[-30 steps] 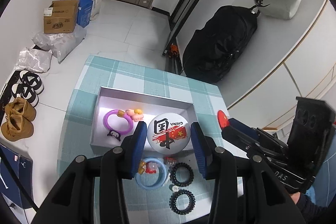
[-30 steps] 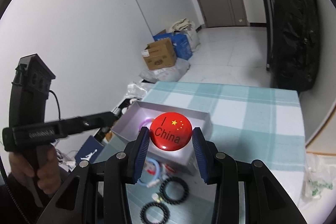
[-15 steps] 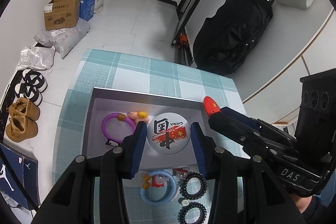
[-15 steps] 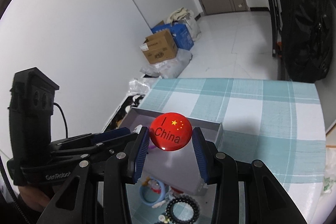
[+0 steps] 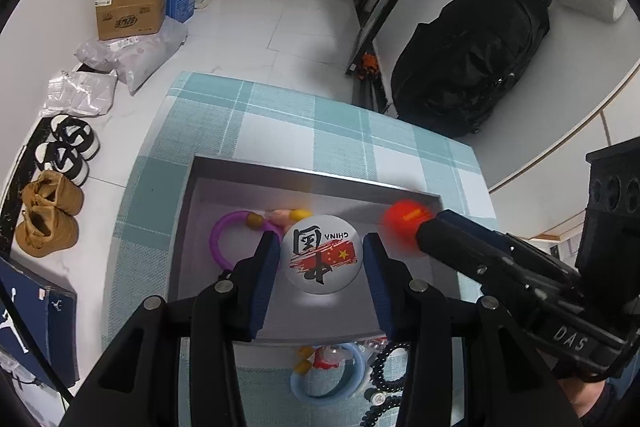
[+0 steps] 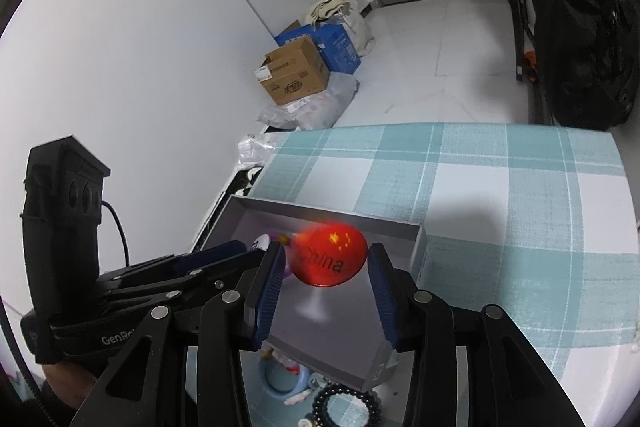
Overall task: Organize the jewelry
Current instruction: 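Carry white badge into box with left gripper while right gripper carries red China badge, then open both grippers to drop the badges in the box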
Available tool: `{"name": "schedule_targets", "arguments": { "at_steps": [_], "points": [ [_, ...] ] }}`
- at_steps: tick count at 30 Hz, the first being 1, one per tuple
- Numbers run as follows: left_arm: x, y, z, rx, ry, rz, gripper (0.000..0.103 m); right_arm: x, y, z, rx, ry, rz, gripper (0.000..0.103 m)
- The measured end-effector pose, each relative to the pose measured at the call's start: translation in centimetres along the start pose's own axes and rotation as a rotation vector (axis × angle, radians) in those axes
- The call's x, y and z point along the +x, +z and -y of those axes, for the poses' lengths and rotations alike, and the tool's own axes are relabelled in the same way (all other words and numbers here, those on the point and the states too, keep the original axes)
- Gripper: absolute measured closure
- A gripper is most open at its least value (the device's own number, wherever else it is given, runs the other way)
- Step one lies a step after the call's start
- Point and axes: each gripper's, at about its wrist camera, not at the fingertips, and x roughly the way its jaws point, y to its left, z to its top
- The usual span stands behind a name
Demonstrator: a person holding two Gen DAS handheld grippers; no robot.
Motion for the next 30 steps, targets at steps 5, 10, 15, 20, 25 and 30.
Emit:
{"name": "schedule_targets", "arguments": {
  "at_steps": [5, 10, 15, 20, 25, 30],
  "points": [
    [-0.4, 0.0, -0.1, -0.003, -0.008, 0.007, 0.049, -0.6, 0.0, 0.2, 0.012, -0.003, 0.016, 0.039],
    [-1.7, -0.1, -0.8, -0.034, -0.064, 0.034, 0.045, -2.6, 0.2, 0.2, -0.012, -0.015, 0.080, 0.036],
    [-3.1, -0.8, -0.4, 0.002, -0.084, 0.050, 0.044, -3.5, -0.2, 0.9, 0.001, -0.039, 0.087, 0.036],
    [-4.8, -2.0, 0.2, 0.043, -0.166, 0.050, 0.044, -4.6, -0.5, 0.6, -0.019, -0.057, 0.113, 0.036],
    [-4.7, -4.4, 0.8, 0.131, -0.085, 0.014, 0.045, -5.8, -1.1, 0.3, -0.030, -0.069, 0.145, 0.036],
    [-1.3, -6.5, 0.6, 0.191, 0.094, -0.113, 0.045, -6.9, -1.9, -0.2, -0.057, -0.076, 0.165, 0.036]
  ]
}}
